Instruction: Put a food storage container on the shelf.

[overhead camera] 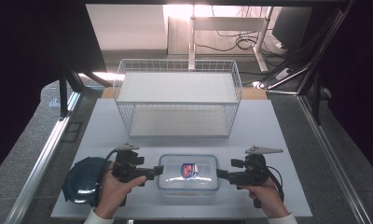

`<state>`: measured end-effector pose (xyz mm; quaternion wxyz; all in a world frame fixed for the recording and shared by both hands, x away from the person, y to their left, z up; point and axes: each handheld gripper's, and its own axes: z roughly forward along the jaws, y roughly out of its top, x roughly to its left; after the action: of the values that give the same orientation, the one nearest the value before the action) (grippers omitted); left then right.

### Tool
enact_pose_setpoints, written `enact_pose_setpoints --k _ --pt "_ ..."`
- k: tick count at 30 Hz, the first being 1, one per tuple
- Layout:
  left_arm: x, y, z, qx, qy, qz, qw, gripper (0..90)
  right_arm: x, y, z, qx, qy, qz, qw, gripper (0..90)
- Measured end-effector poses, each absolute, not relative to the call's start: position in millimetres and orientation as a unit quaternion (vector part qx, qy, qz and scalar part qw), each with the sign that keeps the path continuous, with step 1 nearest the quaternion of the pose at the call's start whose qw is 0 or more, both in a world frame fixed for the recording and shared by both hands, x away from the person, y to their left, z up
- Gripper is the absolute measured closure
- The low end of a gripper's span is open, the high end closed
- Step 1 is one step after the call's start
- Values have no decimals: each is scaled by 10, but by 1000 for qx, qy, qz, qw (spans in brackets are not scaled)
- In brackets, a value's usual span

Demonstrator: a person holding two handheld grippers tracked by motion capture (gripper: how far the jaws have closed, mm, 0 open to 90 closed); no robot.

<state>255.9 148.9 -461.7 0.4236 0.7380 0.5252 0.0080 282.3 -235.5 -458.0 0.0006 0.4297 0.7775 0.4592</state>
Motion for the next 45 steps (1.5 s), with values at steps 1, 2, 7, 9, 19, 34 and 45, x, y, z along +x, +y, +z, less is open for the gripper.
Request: enact_pose_setpoints --k 1,2,7,9,19,34,45 --pt "2572 1474 -4633 738 526 4 423 74 2826 -2331 -4605 434 777 457 -6 107" --pt "2591 1451 -4654 738 527 -4 422 74 2831 -2287 -4654 439 775 454 -18 101" --pt "2675 1380 -4730 734 532 -34 421 75 2873 -2194 -4742 451 775 441 -34 87" --pt "2725 1351 -4775 731 539 -43 417 75 2888 -2174 -4761 453 775 438 -38 85" --pt "2725 1261 -4925 737 537 -83 402 74 2907 -2083 -4900 454 782 423 -64 80" --pt "2792 1198 -5091 735 540 -141 385 43 2973 -2021 -5047 468 775 409 -113 60" --pt "2723 1315 -5047 713 549 -132 416 247 2981 -2178 -5005 501 741 428 -132 294"
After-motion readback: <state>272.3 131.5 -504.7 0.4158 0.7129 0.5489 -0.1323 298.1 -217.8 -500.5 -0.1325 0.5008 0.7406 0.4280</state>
